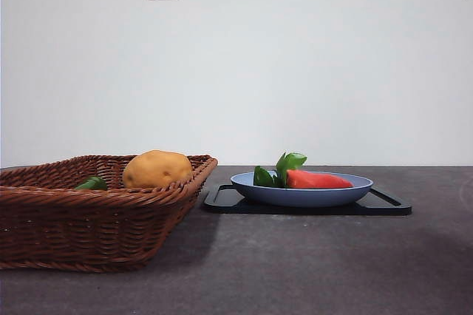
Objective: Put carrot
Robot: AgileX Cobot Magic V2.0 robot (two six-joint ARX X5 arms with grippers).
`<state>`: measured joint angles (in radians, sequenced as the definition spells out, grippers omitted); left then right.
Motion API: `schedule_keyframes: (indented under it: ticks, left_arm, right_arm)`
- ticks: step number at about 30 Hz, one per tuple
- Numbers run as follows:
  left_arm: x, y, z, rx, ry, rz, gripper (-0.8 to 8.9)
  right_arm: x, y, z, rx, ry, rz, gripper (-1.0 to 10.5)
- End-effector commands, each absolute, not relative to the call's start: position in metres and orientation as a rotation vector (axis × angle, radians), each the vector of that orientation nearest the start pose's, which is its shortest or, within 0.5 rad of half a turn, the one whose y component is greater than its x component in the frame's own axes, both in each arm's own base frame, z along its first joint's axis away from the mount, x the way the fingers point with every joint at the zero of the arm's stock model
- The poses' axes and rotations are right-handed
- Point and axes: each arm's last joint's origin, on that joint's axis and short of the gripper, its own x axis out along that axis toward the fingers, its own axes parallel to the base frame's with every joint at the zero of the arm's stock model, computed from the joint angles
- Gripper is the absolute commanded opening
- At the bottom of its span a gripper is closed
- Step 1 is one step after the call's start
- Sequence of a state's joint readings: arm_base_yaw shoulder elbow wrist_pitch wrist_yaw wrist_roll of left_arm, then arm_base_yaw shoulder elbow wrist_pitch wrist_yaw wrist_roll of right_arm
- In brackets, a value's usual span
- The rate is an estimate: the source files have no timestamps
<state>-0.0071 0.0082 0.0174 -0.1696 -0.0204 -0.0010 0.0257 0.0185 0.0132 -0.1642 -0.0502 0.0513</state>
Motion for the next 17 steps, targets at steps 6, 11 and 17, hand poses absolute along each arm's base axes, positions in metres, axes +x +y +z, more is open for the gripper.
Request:
schedule_keyframes:
  ticks: [6,11,17]
  left_arm:
    - [0.0965,0.0002,0.1502,-0.005,0.156,0.017,0.08]
    - [0.0965,0.0001,0.1502,-0.005,0.157,0.017,0.08]
    - [0.0965,0.0001,0.1502,-0.005,0.156,0.017,0.08]
  right_arm:
    - [0.0966,0.004,0.1483,0.046,0.184,0.072,0.0]
    - [0.0966,0.004,0.1483,0.046,0.184,0.072,0.0]
    - [0.0966,0.004,0.1483,0.046,0.184,0.072,0.0]
